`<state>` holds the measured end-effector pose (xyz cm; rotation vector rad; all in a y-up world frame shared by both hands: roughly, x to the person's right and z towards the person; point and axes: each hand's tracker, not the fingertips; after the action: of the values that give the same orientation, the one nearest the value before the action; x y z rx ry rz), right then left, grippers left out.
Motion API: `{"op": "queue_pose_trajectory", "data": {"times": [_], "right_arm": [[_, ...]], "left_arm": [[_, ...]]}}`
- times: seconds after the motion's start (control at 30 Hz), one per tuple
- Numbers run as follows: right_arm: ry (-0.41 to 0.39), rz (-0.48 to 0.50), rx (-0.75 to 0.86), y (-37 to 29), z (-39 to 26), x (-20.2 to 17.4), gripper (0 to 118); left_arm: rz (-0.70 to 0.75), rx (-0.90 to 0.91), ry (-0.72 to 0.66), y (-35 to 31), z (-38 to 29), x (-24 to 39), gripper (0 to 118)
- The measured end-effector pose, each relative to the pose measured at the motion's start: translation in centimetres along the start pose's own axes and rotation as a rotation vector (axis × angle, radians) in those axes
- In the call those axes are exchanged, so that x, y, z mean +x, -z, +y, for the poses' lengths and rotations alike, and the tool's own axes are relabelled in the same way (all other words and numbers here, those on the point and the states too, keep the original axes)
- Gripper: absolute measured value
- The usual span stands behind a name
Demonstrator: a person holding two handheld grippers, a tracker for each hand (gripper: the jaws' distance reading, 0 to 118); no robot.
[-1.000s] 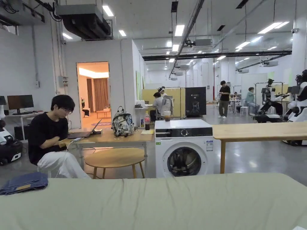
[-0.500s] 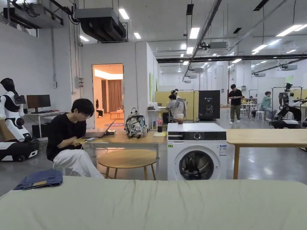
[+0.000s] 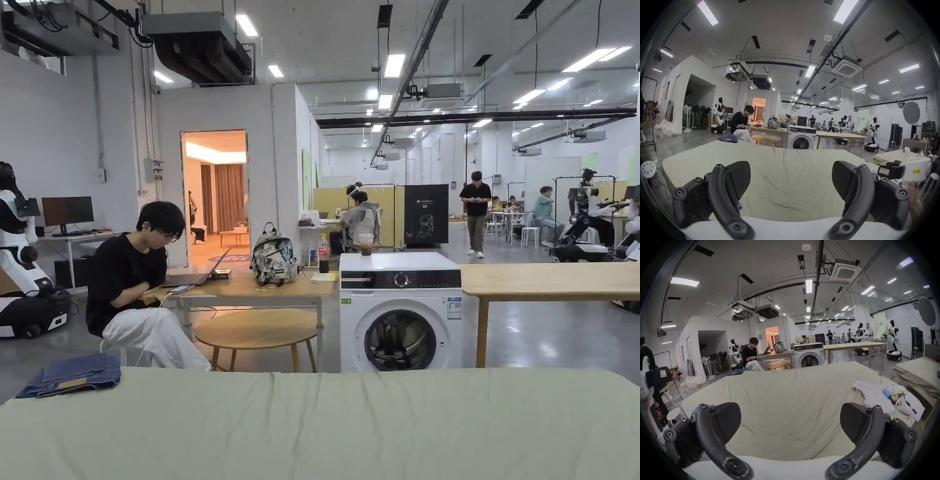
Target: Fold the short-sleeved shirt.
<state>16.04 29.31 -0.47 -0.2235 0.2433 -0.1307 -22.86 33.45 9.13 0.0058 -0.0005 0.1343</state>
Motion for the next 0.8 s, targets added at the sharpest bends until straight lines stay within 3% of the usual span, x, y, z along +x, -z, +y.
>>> {"op": "queue_pose_trajectory", "data": {"times": [0.1, 0.23, 0.43, 0.67, 0.8], "right_arm": [[0.078, -0.01, -0.02, 0.1, 0.2, 0.5, 118], [0.121, 0.034, -0.032, -0.1, 0.8, 1.2, 118], [0.289, 0.084, -0.083, 1.1, 0.1, 2.3, 118], [0.274, 0.004, -0.093, 1.1, 0.9, 2.1, 118], [0.273, 0.022, -0.112, 1.4, 0.7, 1.9, 118]], "left_arm": [[-0.015, -0.005, -0.048, 0.0, 0.0, -0.8, 103], [-0.007, -0.002, -0.06, -0.2, -0.2, -1.0, 103], [-0.013, -0.038, -0.059, 0.2, -0.3, -0.8, 103], [-0.022, -0.059, -0.018, 0.3, -0.2, -0.1, 103], [-0.067, -0.063, -0.042, 0.4, -0.1, 0.2, 103]]}}
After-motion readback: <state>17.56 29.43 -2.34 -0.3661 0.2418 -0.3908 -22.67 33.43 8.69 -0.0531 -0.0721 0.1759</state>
